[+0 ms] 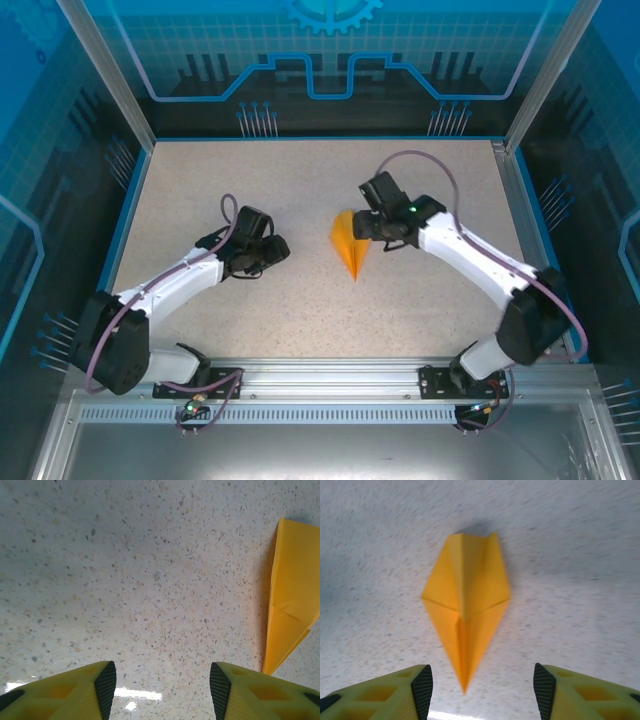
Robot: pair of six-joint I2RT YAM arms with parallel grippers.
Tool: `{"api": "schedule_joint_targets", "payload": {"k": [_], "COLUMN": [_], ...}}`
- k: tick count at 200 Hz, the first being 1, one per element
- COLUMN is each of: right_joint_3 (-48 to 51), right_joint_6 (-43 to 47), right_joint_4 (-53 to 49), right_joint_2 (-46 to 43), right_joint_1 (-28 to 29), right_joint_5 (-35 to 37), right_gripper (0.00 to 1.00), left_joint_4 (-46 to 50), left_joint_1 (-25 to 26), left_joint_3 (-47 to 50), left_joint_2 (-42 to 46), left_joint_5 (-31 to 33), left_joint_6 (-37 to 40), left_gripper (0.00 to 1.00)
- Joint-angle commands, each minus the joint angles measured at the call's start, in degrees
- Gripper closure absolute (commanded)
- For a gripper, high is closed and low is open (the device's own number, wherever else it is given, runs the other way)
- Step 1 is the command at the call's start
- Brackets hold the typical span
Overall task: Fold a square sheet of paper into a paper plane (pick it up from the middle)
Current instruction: Move the paper plane to the center of the table, then reset both arms
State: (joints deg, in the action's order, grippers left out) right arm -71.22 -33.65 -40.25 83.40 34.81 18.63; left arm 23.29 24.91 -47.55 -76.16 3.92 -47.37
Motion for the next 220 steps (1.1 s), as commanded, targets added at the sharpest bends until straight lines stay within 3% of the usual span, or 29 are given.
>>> {"api": "schedule_joint_targets", "payload": {"k": [1,34,53,71,95,116,156,192,220], "right_joint_3": [6.1,15.2,20.3,25.7,28.4,31.6,38.1,40.9,41.1], "right_joint_6": [0.1,0.4,2.0,7.8,13.5,17.5,21.5,25.8,30.9], "right_joint_4": [2.6,5.6,9.2,14.5,18.8,25.7,39.2,52.1,63.4], "right_joint_2": [-9.0,-20.9,-23.8,-23.5,-20.0,-17.9,-14.6,-9.3,-4.7], "right_joint_1": [-0.5,-2.9,-5.7,-9.0,-12.7,-17.0,-23.9,-25.6,-26.5], "right_joint_5": [12.7,26.8,34.4,36.1,36.6,29.9,17.6,11.4,5.9], "right_gripper": [0.37,0.30,0.20,0.09,0.07,0.05,0.05,0.05,0.07], "left_joint_4": [1.8,2.2,2.7,3.2,1.7,-0.1,-7.8,-17.6,-25.3], "left_joint_1": [-0.6,-0.9,-1.6,-3.0,-5.7,-8.9,-13.7,-18.2,-20.9], "left_joint_3": [-0.3,1.6,1.8,1.8,2.9,4.6,10.4,15.5,16.9], "left_joint_2": [4.0,8.5,9.3,9.4,10.0,10.5,15.0,15.4,10.3], "left_joint_5": [5.8,15.8,21.4,25.9,30.5,31.2,30.9,28.3,26.8], "left_joint_6": [3.5,8.0,11.0,12.4,14.4,16.6,22.0,27.5,31.6], "left_gripper": [0.42,0.31,0.24,0.17,0.07,0.01,0.01,0.01,0.01]}}
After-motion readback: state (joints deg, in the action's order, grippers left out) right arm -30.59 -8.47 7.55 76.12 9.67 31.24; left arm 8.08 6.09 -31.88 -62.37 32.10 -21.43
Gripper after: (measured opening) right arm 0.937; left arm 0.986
